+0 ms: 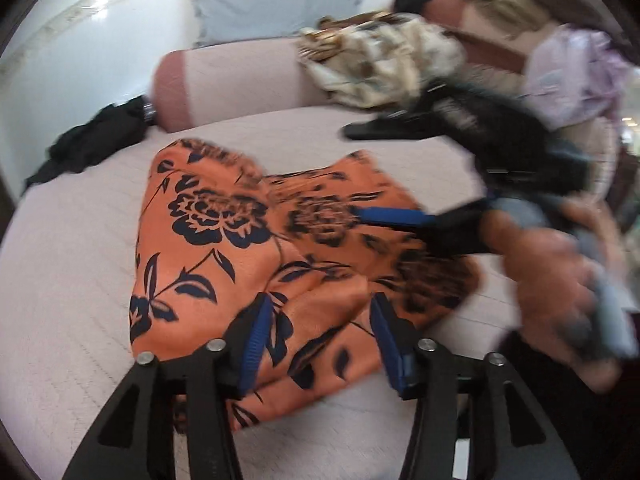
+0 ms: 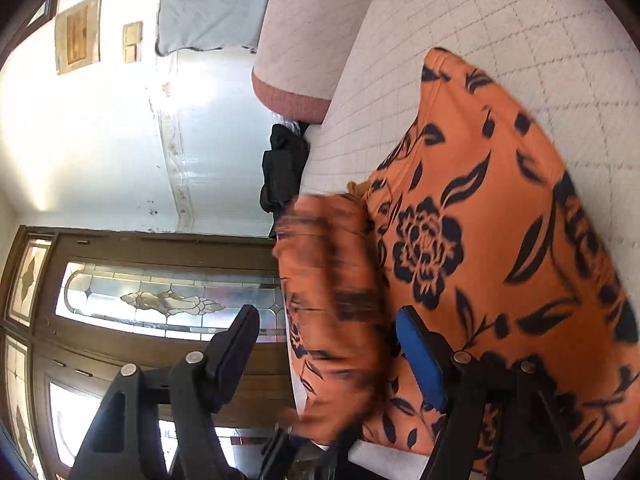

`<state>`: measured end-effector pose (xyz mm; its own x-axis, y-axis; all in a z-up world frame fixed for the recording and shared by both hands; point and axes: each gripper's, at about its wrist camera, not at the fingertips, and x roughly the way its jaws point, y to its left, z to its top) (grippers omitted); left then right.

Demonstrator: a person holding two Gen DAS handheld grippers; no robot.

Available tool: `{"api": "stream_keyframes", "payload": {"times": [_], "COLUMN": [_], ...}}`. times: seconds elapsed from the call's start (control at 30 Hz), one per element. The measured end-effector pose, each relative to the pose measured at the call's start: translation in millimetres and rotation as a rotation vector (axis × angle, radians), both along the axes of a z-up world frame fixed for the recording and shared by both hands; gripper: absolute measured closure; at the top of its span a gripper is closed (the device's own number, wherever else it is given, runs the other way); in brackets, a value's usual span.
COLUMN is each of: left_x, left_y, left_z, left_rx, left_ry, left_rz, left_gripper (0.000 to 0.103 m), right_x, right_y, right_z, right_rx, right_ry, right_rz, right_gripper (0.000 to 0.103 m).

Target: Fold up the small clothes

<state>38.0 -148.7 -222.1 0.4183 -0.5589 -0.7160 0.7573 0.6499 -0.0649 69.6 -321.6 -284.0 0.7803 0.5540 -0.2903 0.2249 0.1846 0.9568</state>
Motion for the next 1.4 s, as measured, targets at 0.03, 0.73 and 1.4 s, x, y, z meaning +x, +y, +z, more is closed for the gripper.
{"api": "stream_keyframes", "payload": {"times": [0.03, 0.73, 1.4], "left_x": [-2, 96, 53], "left_y": [7, 68, -23], "left_z": [6, -32, -27], "left_rx": [-0.020, -0.123, -0.161], "left_ry": [0.000, 0.113, 0.125], "left_rz": [-0.024, 0.209, -0.100], "left_gripper": [0.040, 0.034, 0.031], "right_x": [1, 123, 6], "right_y": [-4, 45, -5], "right_z": [-1, -22, 54], "right_rx": [0.008, -0.164, -0.519], "right_ry": [0.004, 0.080, 0.008], "right_rz": [0.005, 0.323, -0.025], "right_gripper": [0.029, 0.029, 0.089]}}
